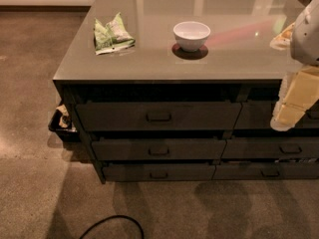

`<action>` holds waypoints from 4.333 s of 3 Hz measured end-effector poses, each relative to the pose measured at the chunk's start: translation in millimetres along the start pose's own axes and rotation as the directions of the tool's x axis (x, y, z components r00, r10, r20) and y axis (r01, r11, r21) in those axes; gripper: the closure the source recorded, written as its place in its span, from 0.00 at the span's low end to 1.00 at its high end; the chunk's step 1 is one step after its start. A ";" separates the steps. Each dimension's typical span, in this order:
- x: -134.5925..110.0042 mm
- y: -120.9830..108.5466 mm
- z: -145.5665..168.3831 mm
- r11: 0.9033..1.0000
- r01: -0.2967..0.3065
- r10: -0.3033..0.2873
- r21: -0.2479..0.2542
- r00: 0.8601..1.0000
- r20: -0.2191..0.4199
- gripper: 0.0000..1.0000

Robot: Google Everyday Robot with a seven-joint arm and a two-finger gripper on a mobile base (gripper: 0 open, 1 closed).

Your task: Open top drawer

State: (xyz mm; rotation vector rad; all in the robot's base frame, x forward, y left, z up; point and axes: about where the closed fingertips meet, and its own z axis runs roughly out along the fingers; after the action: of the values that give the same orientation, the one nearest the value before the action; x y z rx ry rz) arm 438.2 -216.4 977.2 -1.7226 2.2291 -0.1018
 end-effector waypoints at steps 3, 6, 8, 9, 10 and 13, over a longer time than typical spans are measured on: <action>-4.1 0.1 34.2 0.997 0.078 -0.080 0.024 0.992 0.097 0.00; -46.3 -14.0 175.4 0.984 0.178 -0.161 -0.003 0.901 0.404 0.00; -50.4 -19.5 193.2 0.987 0.163 -0.149 -0.003 0.907 0.393 0.00; -57.8 -27.8 222.1 0.990 0.141 -0.122 -0.014 0.900 0.418 0.00; -65.2 -34.5 253.5 0.989 0.138 -0.102 -0.055 0.903 0.418 0.00; -93.6 -62.6 340.8 0.982 0.119 -0.038 -0.145 0.884 0.466 0.00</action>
Offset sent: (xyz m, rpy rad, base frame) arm 0.0053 0.0088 -0.0165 0.0469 -0.0567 0.0876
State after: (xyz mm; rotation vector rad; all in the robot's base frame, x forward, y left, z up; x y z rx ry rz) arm 617.2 -97.0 689.9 -1.7012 1.8559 0.4503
